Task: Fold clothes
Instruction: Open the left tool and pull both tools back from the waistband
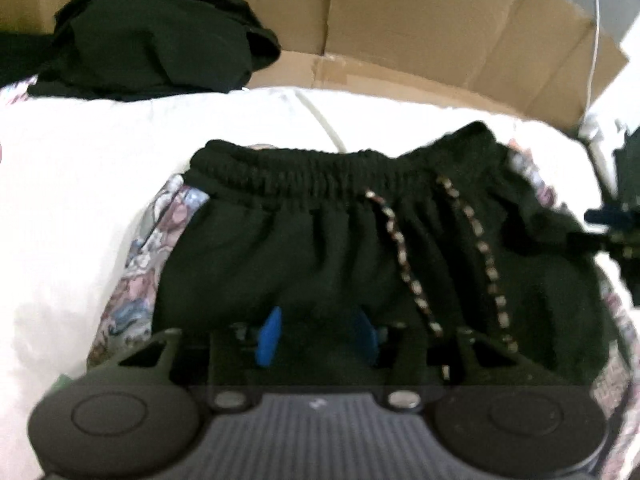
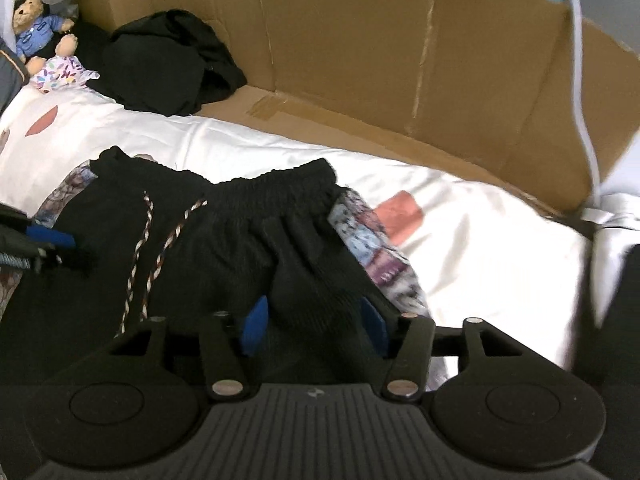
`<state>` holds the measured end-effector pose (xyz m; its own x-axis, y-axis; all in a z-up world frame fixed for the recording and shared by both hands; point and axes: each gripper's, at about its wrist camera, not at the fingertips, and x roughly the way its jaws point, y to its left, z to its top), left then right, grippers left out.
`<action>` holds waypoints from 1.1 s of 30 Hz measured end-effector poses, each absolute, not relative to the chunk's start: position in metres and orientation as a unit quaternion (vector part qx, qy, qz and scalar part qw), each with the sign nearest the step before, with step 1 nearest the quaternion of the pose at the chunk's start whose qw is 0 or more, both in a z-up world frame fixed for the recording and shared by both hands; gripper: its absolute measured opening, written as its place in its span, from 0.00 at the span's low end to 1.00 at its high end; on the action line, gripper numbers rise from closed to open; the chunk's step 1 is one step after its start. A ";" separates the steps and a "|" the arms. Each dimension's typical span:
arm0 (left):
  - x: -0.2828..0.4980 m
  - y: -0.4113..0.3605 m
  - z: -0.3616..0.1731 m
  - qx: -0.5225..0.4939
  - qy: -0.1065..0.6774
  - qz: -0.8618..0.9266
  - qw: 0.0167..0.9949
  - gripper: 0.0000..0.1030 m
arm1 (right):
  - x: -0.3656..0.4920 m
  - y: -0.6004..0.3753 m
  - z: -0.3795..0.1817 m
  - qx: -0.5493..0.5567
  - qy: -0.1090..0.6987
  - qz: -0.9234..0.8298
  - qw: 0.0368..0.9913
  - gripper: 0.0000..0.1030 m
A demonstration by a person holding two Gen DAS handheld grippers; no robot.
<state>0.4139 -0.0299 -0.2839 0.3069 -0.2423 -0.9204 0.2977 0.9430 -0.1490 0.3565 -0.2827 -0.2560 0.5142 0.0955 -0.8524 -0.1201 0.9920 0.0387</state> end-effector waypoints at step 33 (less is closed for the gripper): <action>0.284 0.104 -0.209 0.031 0.551 -0.187 0.813 0.63 | 0.174 -0.254 -0.187 0.032 0.468 -0.008 0.883 0.70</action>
<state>0.2842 0.1036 -0.2090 0.3241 -0.2698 -0.9068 0.3376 0.9284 -0.1556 0.1739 -0.2542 -0.1872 0.5621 0.0160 -0.8269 0.0440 0.9978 0.0492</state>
